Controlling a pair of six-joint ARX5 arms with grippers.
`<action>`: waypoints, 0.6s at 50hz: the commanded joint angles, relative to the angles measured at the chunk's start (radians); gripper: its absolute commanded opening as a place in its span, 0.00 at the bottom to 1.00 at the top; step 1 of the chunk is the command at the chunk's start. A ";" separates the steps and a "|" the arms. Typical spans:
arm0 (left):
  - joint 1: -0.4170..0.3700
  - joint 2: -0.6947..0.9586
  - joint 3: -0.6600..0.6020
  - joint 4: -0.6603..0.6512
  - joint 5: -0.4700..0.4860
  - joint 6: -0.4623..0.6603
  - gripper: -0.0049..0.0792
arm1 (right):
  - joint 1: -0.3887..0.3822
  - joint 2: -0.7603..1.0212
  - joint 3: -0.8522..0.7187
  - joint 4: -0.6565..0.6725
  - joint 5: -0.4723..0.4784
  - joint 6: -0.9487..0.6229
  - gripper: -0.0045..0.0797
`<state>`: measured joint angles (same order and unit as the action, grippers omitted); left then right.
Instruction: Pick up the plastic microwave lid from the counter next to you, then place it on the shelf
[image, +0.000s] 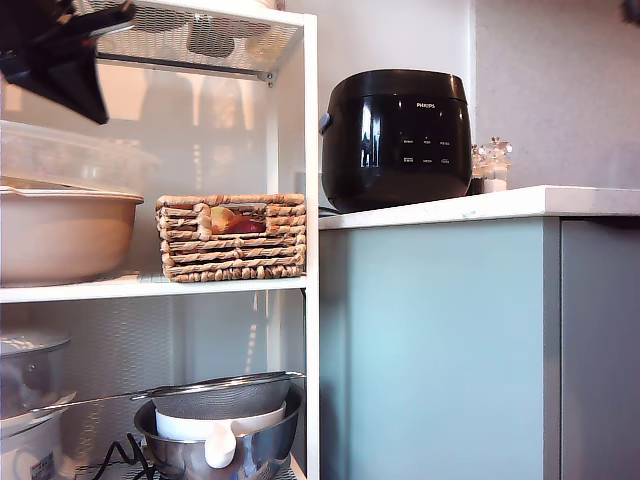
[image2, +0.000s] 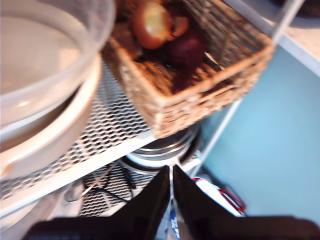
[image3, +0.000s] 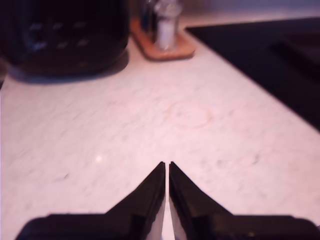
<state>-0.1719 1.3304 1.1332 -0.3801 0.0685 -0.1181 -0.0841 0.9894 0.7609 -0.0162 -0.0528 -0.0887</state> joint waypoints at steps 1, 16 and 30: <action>0.011 -0.036 -0.066 0.047 -0.002 0.019 0.04 | -0.018 0.000 -0.028 0.023 -0.009 -0.013 0.04; 0.062 -0.129 -0.251 0.229 0.002 0.021 0.04 | -0.090 0.000 -0.121 0.101 -0.035 -0.042 0.04; 0.061 -0.208 -0.383 0.340 -0.002 0.013 0.04 | -0.113 -0.051 -0.253 0.248 -0.045 -0.016 0.04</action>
<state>-0.1093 1.1511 0.7799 -0.0681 0.0692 -0.1024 -0.1902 0.9722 0.5526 0.1974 -0.0956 -0.1272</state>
